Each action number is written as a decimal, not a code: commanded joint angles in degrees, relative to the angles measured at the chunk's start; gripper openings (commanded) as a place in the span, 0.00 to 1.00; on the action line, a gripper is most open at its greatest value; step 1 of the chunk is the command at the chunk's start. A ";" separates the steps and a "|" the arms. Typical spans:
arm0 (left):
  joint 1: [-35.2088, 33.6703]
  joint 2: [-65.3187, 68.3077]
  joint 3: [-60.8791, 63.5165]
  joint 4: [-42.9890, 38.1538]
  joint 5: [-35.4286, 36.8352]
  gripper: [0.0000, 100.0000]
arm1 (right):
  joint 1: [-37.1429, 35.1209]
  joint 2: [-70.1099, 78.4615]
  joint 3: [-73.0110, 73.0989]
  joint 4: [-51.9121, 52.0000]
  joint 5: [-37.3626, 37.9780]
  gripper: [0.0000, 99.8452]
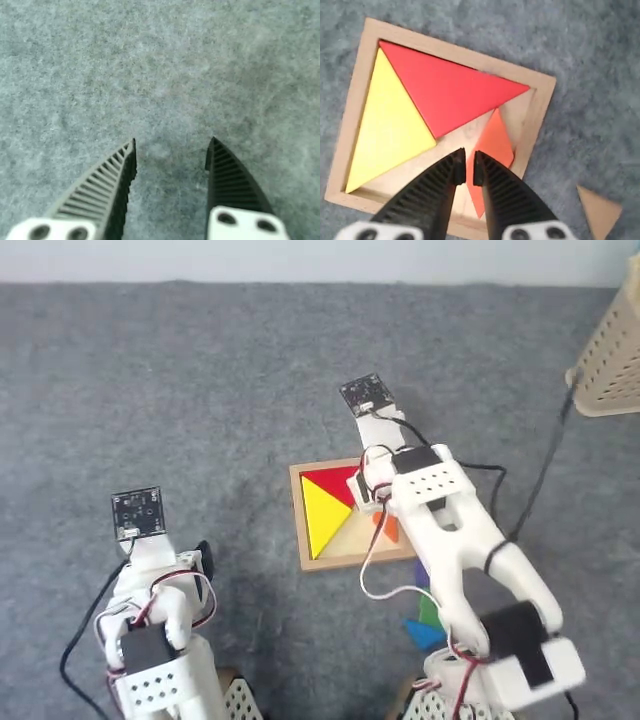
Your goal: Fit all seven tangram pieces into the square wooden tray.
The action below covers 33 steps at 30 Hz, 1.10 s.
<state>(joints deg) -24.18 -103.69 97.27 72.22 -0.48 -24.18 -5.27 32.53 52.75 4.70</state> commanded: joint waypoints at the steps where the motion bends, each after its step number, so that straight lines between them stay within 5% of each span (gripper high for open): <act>1: 0.18 -0.79 -0.75 0.26 -0.26 0.22 | 1.36 4.97 -0.62 -3.82 1.49 0.03; 20: 0.18 -0.79 -0.75 0.26 -0.26 0.22 | -4.70 1.10 5.36 1.71 12.31 0.03; 28: 0.18 -0.79 -0.75 0.26 -0.26 0.22 | -4.53 -14.46 12.84 -0.04 11.69 0.03; 33: 0.18 -0.79 -0.75 0.26 -0.26 0.22 | -2.07 -19.74 15.91 -5.41 2.99 0.03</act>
<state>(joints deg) -24.26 -103.69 97.27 72.22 -0.48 -28.92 -19.34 47.82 51.60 13.05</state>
